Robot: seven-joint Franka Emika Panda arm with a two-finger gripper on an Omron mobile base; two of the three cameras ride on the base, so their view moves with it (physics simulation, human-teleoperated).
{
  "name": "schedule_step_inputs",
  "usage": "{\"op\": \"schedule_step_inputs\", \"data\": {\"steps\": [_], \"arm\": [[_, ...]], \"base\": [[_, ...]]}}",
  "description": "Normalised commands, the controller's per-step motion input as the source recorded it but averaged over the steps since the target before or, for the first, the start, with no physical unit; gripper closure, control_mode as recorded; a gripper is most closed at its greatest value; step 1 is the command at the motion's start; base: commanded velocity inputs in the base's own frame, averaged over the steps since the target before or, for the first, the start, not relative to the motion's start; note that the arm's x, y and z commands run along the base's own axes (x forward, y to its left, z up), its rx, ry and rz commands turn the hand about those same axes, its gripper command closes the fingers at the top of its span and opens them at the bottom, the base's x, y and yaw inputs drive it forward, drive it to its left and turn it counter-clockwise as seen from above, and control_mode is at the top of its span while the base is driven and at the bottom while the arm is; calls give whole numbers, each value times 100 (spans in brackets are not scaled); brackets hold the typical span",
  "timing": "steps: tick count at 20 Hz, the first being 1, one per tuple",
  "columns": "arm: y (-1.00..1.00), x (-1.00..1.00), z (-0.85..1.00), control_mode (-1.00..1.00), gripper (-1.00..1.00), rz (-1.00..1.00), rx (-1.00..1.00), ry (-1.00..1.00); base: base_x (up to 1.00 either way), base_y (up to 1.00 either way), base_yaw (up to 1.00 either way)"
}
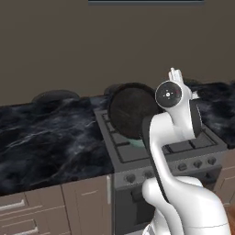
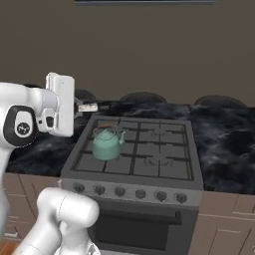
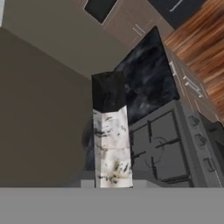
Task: Pick the pan from the cabinet and place it on the stove. Then turn on the stove burner for the pan.
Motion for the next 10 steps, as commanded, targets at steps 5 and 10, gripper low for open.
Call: {"op": "schedule_step_inputs", "data": {"steps": [5,10], "arm": [[0,0,0,100,100,0,0,0],[0,0,0,100,100,0,0,0]], "base": [[13,8,28],[20,0,27]]}}
